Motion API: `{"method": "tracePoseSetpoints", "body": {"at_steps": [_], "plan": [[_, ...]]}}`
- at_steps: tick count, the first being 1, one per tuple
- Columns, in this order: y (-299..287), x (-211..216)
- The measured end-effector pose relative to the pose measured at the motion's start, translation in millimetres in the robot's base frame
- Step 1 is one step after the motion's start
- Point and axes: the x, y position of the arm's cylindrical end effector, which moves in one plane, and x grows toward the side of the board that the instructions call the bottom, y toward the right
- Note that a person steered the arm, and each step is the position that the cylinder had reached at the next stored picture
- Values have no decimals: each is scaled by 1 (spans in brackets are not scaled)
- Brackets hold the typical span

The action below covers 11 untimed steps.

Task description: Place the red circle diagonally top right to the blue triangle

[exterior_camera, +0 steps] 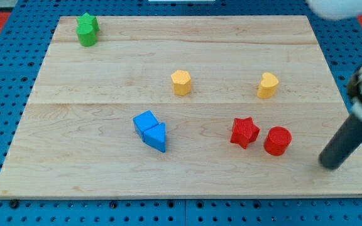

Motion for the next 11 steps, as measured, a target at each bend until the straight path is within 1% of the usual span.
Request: {"method": "tracePoseSetpoints", "body": {"at_steps": [1,2,3,4,5,6,7,8,9,10,11], "plan": [[-22,-14],[-27,-66],[-6,-54],[-33,-10],[-52,-49],[-52,-89],[-83,-115],[-110,-119],[-118,-122],[-124,-112],[-161,-124]]}}
